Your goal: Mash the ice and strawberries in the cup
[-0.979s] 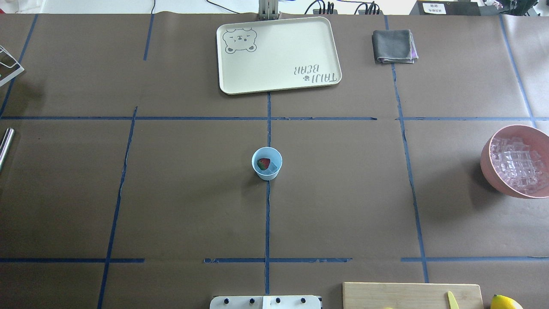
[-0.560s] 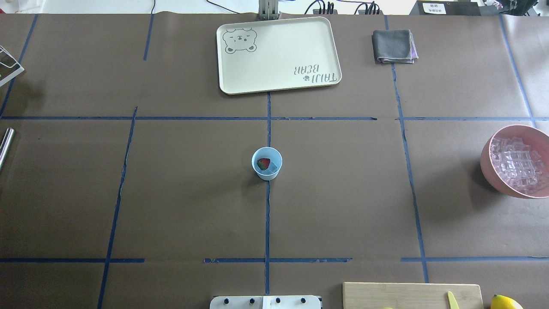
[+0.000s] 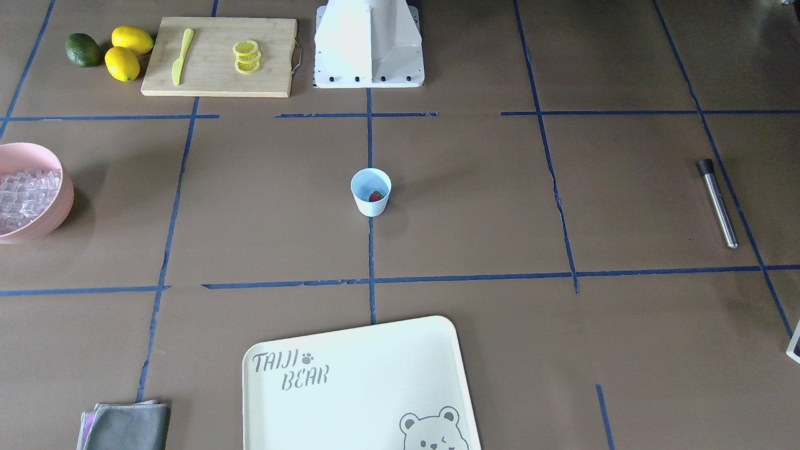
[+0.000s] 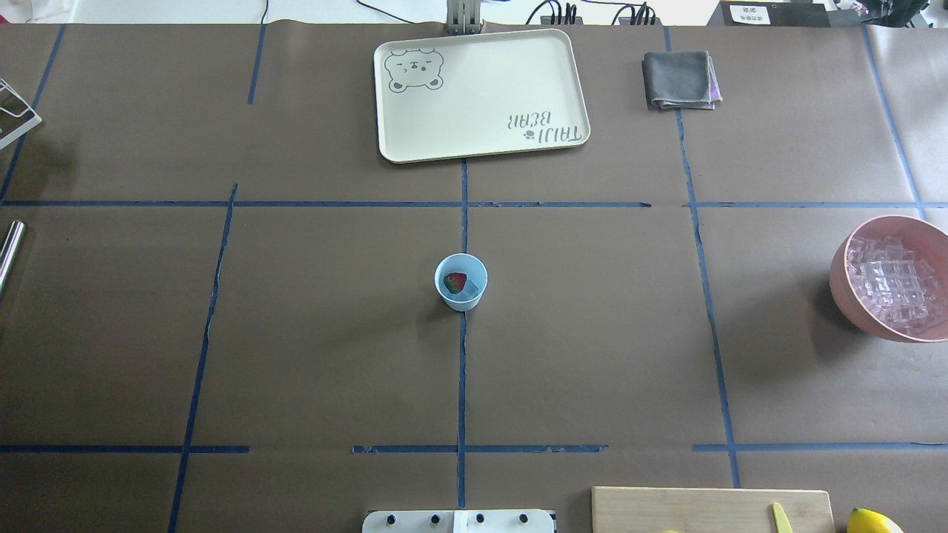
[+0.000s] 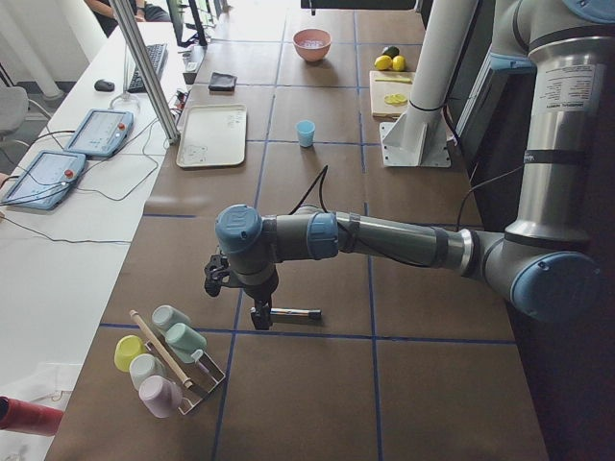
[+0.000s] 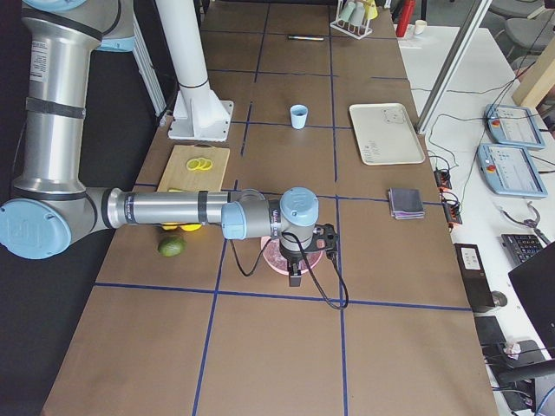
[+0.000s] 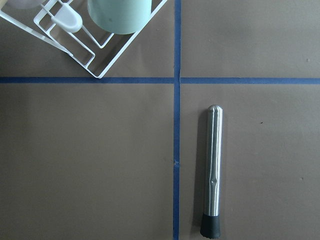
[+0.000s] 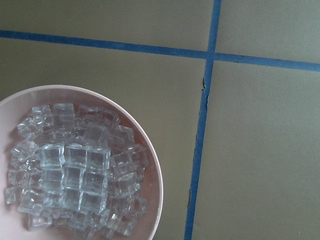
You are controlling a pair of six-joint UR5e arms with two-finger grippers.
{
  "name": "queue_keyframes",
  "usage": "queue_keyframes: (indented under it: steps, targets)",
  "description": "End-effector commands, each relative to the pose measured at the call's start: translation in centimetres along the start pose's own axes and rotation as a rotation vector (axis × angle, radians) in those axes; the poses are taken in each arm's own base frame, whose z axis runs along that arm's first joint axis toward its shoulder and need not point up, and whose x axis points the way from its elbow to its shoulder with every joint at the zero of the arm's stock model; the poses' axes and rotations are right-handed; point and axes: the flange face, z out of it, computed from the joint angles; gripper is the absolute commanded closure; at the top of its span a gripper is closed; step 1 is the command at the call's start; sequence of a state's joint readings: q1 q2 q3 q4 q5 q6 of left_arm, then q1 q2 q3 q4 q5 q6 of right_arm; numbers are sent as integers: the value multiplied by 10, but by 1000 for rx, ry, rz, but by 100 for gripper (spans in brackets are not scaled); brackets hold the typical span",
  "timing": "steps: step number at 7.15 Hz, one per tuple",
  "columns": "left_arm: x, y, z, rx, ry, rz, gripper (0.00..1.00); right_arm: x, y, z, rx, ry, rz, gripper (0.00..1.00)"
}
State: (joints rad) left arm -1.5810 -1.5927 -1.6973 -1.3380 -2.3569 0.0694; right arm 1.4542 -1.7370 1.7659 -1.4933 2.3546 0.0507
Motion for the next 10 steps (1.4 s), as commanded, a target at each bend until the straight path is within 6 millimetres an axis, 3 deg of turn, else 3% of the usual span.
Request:
queue_keyframes:
  steps: [1, 2, 4, 7, 10]
  targets:
    - [1, 1, 0, -1, 7, -10, 0, 8, 11, 7, -22, 0, 21, 1]
    - [0, 1, 2, -4, 9, -13, 0, 11, 11, 11, -22, 1, 17, 1]
    - [1, 1, 2, -5, 5, -40, 0, -3, 6, -6, 4, -1, -4, 0]
    - [-3, 1, 8, -15, 2, -50, 0, 5, 8, -5, -31, 2, -25, 1]
    - [2, -2, 5, 4, 0, -24, 0, 12, -20, -47, -50, 10, -52, 1]
